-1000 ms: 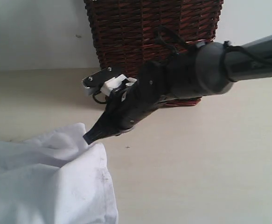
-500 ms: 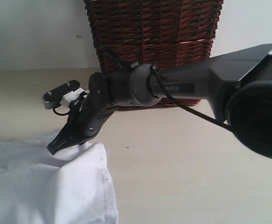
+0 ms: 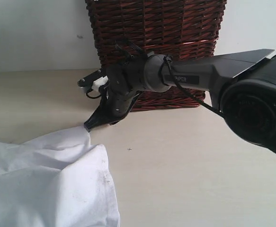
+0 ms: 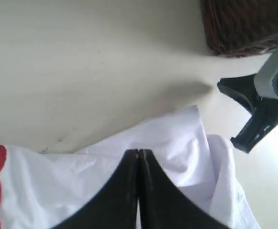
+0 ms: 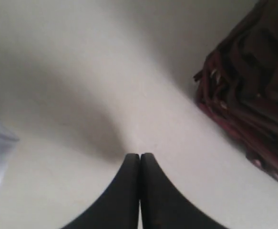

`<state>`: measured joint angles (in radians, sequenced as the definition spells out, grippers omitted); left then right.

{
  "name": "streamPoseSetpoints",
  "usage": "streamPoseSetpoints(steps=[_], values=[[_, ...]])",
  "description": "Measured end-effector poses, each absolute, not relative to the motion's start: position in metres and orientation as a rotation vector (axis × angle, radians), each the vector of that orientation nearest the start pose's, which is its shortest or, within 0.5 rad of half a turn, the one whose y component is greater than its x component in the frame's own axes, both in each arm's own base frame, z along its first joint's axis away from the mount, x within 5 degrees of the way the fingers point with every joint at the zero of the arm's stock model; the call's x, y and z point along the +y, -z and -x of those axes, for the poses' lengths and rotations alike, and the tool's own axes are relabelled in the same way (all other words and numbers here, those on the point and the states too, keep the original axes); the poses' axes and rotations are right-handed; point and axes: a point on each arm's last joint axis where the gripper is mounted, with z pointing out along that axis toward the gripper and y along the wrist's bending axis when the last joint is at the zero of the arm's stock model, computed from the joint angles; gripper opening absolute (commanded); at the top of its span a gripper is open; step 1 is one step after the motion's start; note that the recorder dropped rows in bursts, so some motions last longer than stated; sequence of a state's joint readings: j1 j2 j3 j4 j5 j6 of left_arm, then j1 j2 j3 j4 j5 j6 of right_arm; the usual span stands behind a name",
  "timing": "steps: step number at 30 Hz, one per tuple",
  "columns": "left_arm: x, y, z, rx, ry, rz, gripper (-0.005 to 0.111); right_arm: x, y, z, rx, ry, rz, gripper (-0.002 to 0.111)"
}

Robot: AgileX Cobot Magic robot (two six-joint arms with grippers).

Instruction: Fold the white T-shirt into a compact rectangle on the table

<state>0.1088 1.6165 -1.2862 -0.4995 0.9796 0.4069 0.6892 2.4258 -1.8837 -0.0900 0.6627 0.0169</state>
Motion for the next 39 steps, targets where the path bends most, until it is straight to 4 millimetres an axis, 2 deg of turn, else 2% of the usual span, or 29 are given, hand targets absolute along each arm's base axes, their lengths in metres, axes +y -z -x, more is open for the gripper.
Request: streamPoseSetpoints(steps=[3, 5, 6, 10, 13, 14, 17, 19, 22, 23, 24, 25, 26, 28, 29, 31, 36, 39], values=[[-0.01, -0.282, -0.332, 2.674, 0.501, -0.188, 0.0, 0.321, -0.11, -0.397, 2.525, -0.123, 0.999, 0.0], [-0.022, -0.276, -0.328, 2.686, 0.511, -0.291, 0.0, 0.322, -0.117, -0.395, 2.522, -0.149, 1.029, 0.0], [-0.033, -0.271, -0.325, 2.686, 0.513, -0.399, 0.0, 0.322, -0.123, -0.393, 2.521, -0.17, 1.05, 0.0], [-0.067, -0.247, -0.319, 2.691, 0.525, -0.629, 0.003, 0.319, -0.163, -0.383, 2.492, -0.212, 1.127, 0.0], [-0.081, -0.229, -0.325, 2.689, 0.528, -0.665, 0.019, 0.308, -0.181, -0.372, 2.478, -0.226, 1.133, 0.0], [-0.082, -0.225, -0.327, 2.689, 0.529, -0.665, 0.029, 0.303, -0.183, -0.369, 2.478, -0.228, 1.13, 0.0], [-0.084, -0.212, -0.337, 2.703, 0.52, -0.674, 0.049, 0.284, -0.187, -0.351, 2.472, -0.221, 1.136, 0.0], [-0.085, -0.203, -0.348, 2.713, 0.511, -0.679, 0.051, 0.272, -0.189, -0.333, 2.46, -0.26, 1.143, 0.0], [-0.087, -0.186, -0.365, 2.741, 0.515, -0.686, 0.049, 0.265, -0.198, -0.293, 2.418, -0.408, 1.22, 0.0], [-0.088, -0.18, -0.371, 2.749, 0.518, -0.686, 0.046, 0.265, -0.2, -0.276, 2.398, -0.472, 1.266, 0.0], [-0.089, -0.169, -0.379, 2.77, 0.525, -0.69, 0.044, 0.268, -0.198, -0.24, 2.362, -0.587, 1.369, 0.0], [-0.09, -0.163, -0.382, 2.781, 0.528, -0.69, 0.037, 0.271, -0.196, -0.222, 2.341, -0.645, 1.424, 0.0], [-0.091, -0.152, -0.387, 2.804, 0.535, -0.691, 0.034, 0.278, -0.187, -0.194, 2.313, -0.717, 1.522, 0.0], [-0.09, -0.135, -0.389, 2.848, 0.535, -0.707, 0.022, 0.287, -0.174, -0.169, 2.276, -0.714, 1.599, 0.0], [-0.09, -0.13, -0.389, 2.863, 0.534, -0.717, 0.012, 0.29, -0.17, -0.167, 2.276, -0.692, 1.581, 0.0], [-0.088, -0.122, -0.388, 2.888, 0.511, -0.751, 0.0, 0.293, -0.164, -0.175, 2.271, -0.597, 1.483, 0.0], [-0.086, -0.123, -0.388, 2.897, 0.483, -0.775, 0.0, 0.284, -0.134, -0.197, 2.397, -0.393, 1.347, 0.0], [-0.086, -0.123, -0.388, 2.897, 0.483, -0.775, 0.0, 0.28, -0.128, -0.206, 2.442, -0.358, 1.293, 0.0]])
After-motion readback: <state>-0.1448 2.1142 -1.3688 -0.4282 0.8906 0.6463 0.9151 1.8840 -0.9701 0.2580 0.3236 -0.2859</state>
